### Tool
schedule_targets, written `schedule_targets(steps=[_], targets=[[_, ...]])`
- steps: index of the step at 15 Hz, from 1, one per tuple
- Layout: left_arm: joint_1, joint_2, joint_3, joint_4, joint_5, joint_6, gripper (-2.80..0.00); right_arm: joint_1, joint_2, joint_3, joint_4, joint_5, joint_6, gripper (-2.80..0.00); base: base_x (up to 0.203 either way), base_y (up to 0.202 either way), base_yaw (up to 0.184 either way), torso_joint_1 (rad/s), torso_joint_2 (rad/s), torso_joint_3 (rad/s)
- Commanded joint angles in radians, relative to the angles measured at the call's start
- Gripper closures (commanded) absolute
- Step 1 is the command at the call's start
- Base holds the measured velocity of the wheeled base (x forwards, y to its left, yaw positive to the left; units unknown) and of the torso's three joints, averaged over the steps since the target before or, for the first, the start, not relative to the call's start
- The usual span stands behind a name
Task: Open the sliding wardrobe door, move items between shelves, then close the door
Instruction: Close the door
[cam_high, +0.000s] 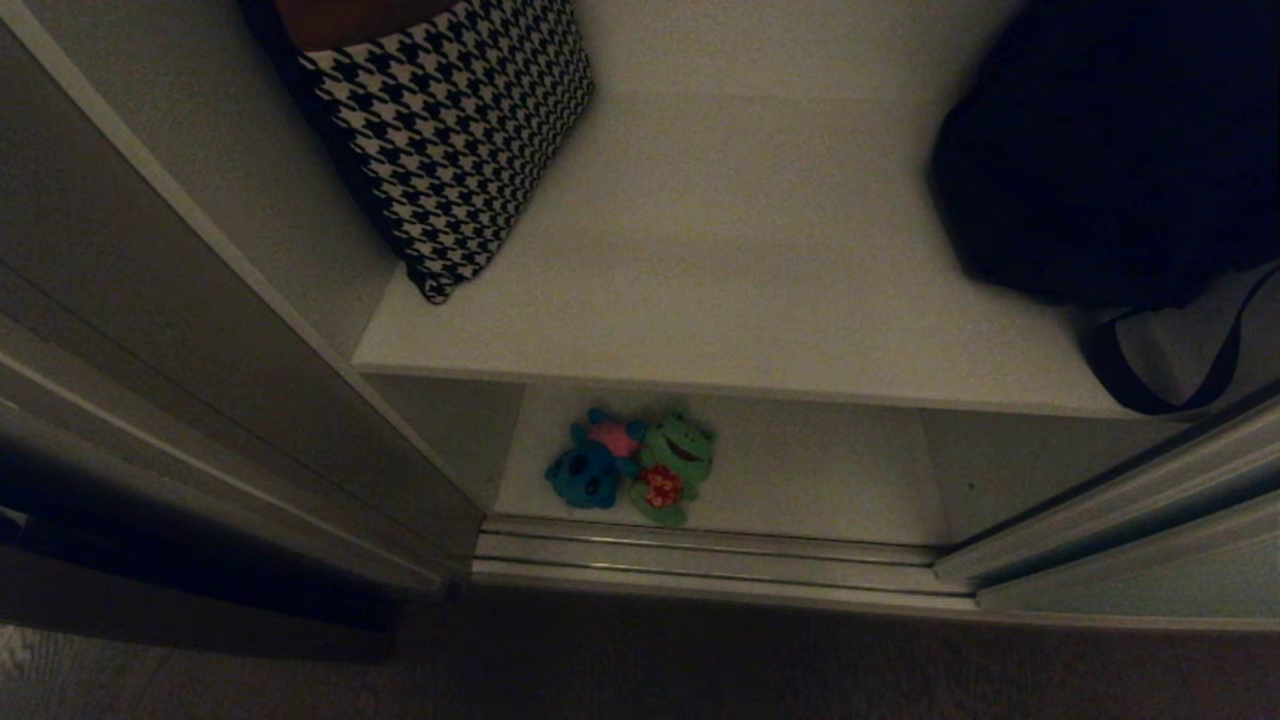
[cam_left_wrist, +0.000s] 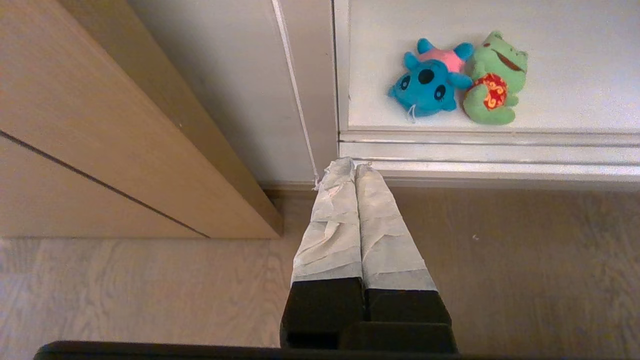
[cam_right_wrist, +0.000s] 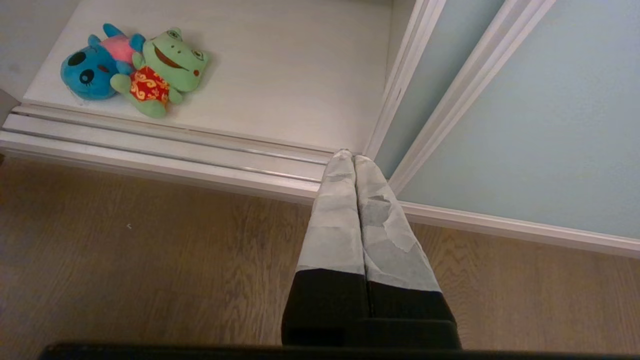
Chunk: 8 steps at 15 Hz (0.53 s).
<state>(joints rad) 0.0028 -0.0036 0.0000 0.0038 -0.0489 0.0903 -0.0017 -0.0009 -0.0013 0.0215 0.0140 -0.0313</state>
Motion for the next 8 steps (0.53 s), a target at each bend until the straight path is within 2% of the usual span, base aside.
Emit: schedule_targets(steps=[1, 6, 8], targets=[[0.0, 0.005, -0.001, 0.002, 0.0, 0.003, 0.0, 0.0, -0.001, 0.001, 0.001, 0.0, -0.001, 0.0, 0.0, 0.0, 0.0, 0.0, 0.0, 0.0], [0.0, 0.005, 0.0, 0.001, 0.0, -0.003, 0.0, 0.0, -0.001, 0.0, 0.0, 0.001, -0.001, 0.0, 0.0, 0.0, 0.0, 0.0, 0.0, 0.0], [0.0, 0.005, 0.0, 0.001, 0.0, -0.003, 0.0, 0.0, -0.001, 0.0, 0.0, 0.0, 0.0, 0.0, -0.137, 0.0, 0.001, 0.005, 0.0, 0.0]])
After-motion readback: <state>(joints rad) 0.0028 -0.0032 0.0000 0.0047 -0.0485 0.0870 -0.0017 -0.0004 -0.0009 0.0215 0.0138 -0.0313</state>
